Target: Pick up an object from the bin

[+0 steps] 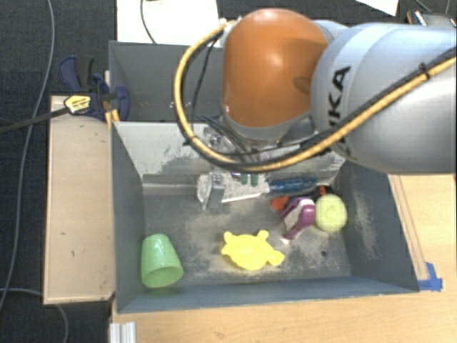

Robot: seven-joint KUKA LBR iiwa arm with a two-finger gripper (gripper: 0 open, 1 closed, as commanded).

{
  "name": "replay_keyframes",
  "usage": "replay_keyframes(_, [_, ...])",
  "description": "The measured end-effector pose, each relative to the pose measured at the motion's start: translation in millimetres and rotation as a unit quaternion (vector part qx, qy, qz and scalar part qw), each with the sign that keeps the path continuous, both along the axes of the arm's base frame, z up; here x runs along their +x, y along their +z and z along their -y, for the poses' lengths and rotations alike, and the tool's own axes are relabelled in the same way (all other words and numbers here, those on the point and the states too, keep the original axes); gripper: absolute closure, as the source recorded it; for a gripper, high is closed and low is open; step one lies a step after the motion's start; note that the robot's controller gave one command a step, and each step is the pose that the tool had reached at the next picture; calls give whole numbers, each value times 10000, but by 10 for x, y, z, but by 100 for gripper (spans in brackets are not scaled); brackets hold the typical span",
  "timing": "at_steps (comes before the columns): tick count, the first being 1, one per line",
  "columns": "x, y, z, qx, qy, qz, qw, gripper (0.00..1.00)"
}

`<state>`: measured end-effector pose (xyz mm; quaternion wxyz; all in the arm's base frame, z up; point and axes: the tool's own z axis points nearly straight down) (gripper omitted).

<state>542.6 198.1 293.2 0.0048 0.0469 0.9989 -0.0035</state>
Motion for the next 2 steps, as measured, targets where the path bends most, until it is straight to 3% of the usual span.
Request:
replay_keyframes(1, [-286, 425, -461, 67, 354, 113, 9993, 0])
replay_keyframes(2, [-239, 200, -184, 62, 218, 96, 9997, 0])
